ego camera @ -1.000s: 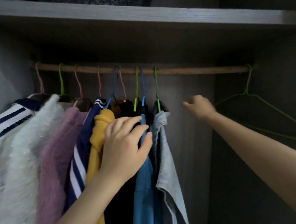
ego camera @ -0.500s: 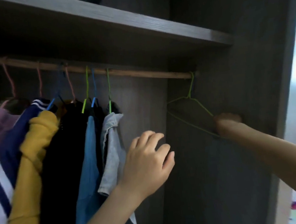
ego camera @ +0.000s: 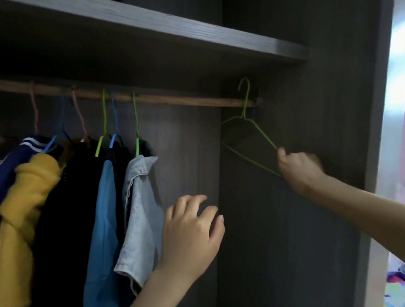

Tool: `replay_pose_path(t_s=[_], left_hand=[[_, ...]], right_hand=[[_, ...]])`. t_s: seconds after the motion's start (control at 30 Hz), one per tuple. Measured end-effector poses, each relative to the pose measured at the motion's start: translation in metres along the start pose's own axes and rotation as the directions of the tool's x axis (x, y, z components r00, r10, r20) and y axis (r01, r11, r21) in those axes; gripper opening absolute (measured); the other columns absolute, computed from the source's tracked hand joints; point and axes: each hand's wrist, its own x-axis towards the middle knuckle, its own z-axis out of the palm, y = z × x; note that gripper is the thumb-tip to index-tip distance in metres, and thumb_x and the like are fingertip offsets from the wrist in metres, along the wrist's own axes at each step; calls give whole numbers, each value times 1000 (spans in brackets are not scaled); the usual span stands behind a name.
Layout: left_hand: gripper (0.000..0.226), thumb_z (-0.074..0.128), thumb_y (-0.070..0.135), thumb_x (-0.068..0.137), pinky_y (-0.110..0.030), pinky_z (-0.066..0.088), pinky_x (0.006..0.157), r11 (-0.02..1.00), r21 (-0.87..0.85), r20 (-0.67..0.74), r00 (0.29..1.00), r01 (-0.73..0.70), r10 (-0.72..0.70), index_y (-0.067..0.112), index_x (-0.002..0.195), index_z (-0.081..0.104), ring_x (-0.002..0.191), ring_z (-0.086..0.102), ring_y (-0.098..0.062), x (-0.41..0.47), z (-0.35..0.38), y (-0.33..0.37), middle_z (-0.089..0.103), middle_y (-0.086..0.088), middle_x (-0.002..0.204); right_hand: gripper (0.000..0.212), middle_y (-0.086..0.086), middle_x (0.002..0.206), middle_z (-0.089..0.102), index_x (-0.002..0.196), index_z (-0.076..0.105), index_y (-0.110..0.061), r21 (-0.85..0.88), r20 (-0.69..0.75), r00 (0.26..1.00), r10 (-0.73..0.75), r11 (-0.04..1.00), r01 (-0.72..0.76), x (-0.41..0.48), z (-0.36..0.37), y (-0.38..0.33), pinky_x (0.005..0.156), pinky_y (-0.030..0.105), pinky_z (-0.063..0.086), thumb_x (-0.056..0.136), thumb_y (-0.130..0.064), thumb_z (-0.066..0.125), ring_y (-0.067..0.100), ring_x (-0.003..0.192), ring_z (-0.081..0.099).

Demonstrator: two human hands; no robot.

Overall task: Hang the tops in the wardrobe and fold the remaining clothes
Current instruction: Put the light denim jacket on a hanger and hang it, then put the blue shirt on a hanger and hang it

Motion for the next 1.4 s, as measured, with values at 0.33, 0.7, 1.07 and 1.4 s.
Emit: replay_pose_path(t_s=[0.33,0.7,1.07,1.4], left_hand=[[62,69,24,82,-55,42,93,951,-192,156,965,241,-213,8,137,45,123,40,-47,-13,72,32,40,-24,140],[56,54,17,90,-54,22,105,756,-370,159,839,540,-521,5,142,35,125,36,-45,-39,147,63,45,-27,133],[32,45,16,91,-34,45,46,736,-672,-21,995,-83,94,-1,102,69,51,54,-26,-90,128,135,56,-12,69],[29,49,14,86,-33,41,43,420,-901,54,935,-106,351,3,103,69,42,48,-28,-167,86,161,52,-15,67]], right_hand=[[68,2,92,66,145,16,-3,-70,-2,964,-266,962,265,-101,-6,5,54,29,33,86,-10,50,27,83,67],[26,3,44,51,91,69,2,-165,-312,875,-371,928,334,-218,2,74,38,16,25,73,9,53,20,33,46],[22,5,55,58,71,67,-6,-105,-159,987,31,993,-48,-349,43,137,36,27,41,86,-11,51,25,47,57],[23,6,57,61,68,66,-6,-201,23,821,570,807,-555,-487,-22,42,38,25,42,82,-24,62,25,52,61]])
